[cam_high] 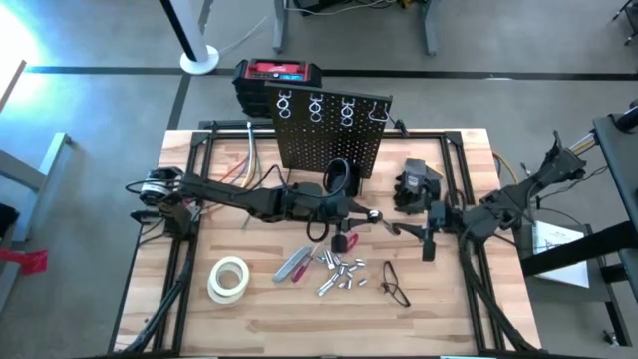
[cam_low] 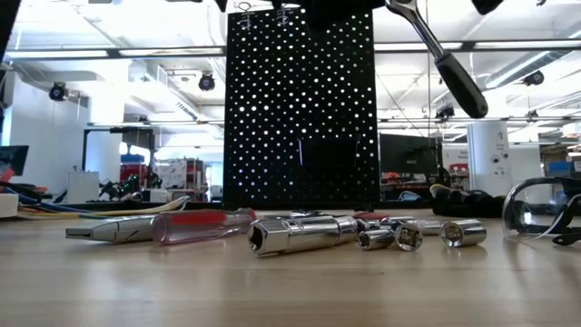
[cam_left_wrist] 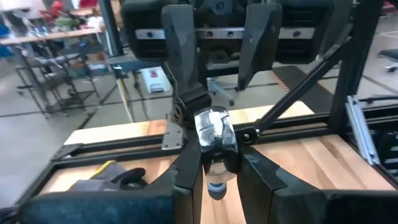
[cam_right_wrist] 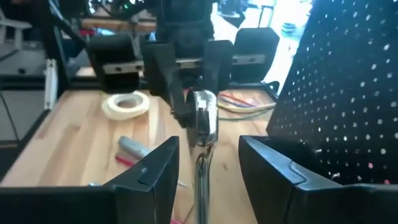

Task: Hang tools onto peg board
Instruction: Hang the ratchet wrench on the peg board

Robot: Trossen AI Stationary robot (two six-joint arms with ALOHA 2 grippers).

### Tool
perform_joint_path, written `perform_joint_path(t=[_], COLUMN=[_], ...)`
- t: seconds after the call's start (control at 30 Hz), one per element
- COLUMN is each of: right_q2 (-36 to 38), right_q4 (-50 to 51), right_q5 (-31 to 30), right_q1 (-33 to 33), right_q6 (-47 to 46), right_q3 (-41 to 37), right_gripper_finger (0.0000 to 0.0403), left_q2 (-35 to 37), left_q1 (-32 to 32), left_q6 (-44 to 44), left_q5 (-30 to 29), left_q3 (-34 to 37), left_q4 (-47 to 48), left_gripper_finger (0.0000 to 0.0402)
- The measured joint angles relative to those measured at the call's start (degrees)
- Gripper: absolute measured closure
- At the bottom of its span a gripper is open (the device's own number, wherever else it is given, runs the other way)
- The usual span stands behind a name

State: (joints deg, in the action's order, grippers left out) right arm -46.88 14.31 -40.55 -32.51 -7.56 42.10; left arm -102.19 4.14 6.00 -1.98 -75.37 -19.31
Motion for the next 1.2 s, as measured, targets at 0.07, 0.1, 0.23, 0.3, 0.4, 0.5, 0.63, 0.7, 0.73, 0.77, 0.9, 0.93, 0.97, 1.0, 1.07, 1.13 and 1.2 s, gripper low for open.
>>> perform_joint_path(t=[0.07, 0.1, 0.23, 0.3, 0.4, 0.5, 0.63, 0.7, 0.73, 0.77, 0.9, 0.93, 0.97, 1.0, 1.07, 1.13, 1.2], right_q2=[-1.5, -2.2, -5.0, -6.6, -8.5, -10.0, -10.3, -10.1, -10.1, -10.1, -10.2, -10.2, -10.2, -10.2, -10.2, -10.2, -10.3], right_q4=[0.1, -0.6, -3.8, -3.7, -3.9, -3.8, -2.4, -1.1, -0.6, -0.1, 0.4, 0.4, 0.5, 0.6, 1.1, 1.8, 1.7], right_q5=[1.0, 1.6, 6.6, 7.7, 8.4, 10.4, 12.5, 12.7, 12.6, 12.6, 14.8, 15.7, 16.4, 16.7, 16.7, 16.7, 16.8], right_q1=[1.3, 2.0, 4.7, 6.1, 7.8, 8.5, 8.5, 8.6, 8.6, 8.8, 9.5, 9.8, 10.2, 10.5, 11.0, 11.4, 12.0], right_q6=[0.0, 0.1, 0.8, 0.3, -1.0, -1.8, -3.0, -4.5, -4.9, -5.2, -5.5, -5.5, -5.7, -5.8, -6.0, -6.0, -6.0], right_q3=[0.6, 0.9, 1.9, 2.2, 2.6, 3.1, 4.2, 4.8, 5.0, 5.2, 5.7, 5.7, 5.7, 5.7, 5.7, 5.7, 5.6], right_gripper_finger=[0.024, 0.0238, 0.0233, 0.0233, 0.0237, 0.0244, 0.0266, 0.0281, 0.0287, 0.0293, 0.0306, 0.0308, 0.031, 0.0311, 0.0314, 0.0316, 0.0322], left_q2=[0.0, -0.1, -0.4, -0.5, -0.5, -0.5, -0.4, -0.2, -0.2, -0.2, -0.1, -0.1, -0.1, -0.1, -0.1, -0.1, 0.1], left_q1=[-0.3, -0.6, -0.8, -0.8, -0.8, -0.8, -0.8, -0.8, -0.9, -0.9, -0.9, -0.9, -0.9, -0.9, -0.9, -0.9, -0.9], left_q6=[0.8, 1.2, 1.2, 1.2, 1.2, 1.3, 2.1, 2.3, 2.5, 2.5, 2.5, 2.5, 2.5, 2.2, 1.8, 1.4, 0.9], left_q5=[2.3, 2.9, 3.1, 3.9, 5.6, 6.5, 7.7, 7.6, 7.6, 7.5, 7.6, 7.6, 7.6, 7.6, 7.6, 7.4, 7.3], left_q3=[0.0, 0.0, 0.0, 0.0, 0.1, 0.2, 0.2, 0.2, 0.2, 0.2, 0.2, 0.2, 0.2, 0.2, 0.2, 0.2, 0.2], left_q4=[0.2, 0.2, 0.3, 0.4, 0.5, 1.2, 0.9, 0.6, 0.4, 0.4, 0.0, -0.1, -0.2, -0.3, -0.2, -0.4, -0.3], left_gripper_finger=[0.0342, 0.0342, 0.0342, 0.0342, 0.0342, 0.0343, 0.0343, 0.0343, 0.0343, 0.0343, 0.0343, 0.0343, 0.0343, 0.0343, 0.0343, 0.0343, 0.0343])
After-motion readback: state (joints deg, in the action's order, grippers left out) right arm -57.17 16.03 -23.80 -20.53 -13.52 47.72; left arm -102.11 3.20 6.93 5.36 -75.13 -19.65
